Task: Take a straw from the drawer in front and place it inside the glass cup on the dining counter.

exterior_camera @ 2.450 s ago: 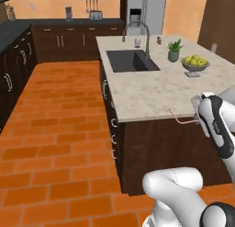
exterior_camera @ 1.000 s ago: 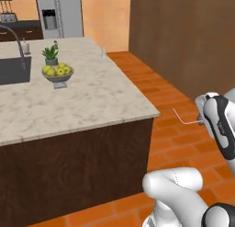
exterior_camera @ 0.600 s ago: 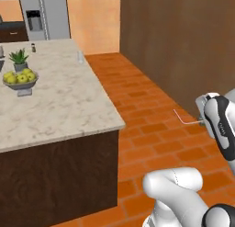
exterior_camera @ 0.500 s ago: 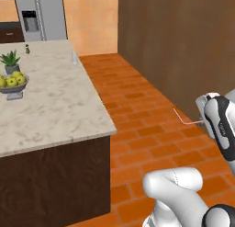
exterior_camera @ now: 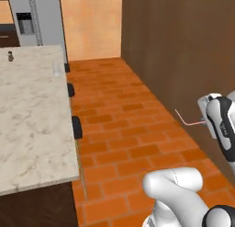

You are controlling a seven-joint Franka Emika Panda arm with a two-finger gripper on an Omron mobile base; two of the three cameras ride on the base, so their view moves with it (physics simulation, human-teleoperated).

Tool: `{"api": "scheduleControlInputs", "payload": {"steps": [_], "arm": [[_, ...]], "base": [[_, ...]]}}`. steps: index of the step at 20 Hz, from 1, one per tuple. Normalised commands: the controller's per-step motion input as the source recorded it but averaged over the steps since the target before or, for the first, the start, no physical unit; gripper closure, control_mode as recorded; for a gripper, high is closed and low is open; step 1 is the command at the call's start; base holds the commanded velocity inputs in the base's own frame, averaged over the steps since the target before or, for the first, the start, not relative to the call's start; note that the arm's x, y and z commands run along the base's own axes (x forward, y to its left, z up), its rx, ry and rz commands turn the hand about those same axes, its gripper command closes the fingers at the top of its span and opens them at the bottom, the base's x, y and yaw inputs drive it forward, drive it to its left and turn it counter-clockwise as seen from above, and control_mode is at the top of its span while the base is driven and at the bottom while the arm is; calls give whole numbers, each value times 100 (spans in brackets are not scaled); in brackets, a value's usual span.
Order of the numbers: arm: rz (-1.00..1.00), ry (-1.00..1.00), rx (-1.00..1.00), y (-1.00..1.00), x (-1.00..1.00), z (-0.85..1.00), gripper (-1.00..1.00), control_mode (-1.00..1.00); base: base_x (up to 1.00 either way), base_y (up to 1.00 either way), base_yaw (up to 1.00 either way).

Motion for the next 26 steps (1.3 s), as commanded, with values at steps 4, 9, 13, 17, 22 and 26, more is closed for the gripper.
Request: {"api": "scheduleControlInputs", "payload": {"steps": [4,9,13,17,22,26], "arm": [[0,0,0,0,0,0,100,100],[0,0,0,0,0,0,100,100],[0,0,0,0,0,0,100,100],[0,0,0,0,0,0,100,100],[0,0,0,0,0,0,100,100],[0,0,0,0,0,0,100,100]], "base": [[100,-73,32],[100,-64,38],[100,-55,42],[100,-42,49],[100,-50,48],[96,-58,47]]}}
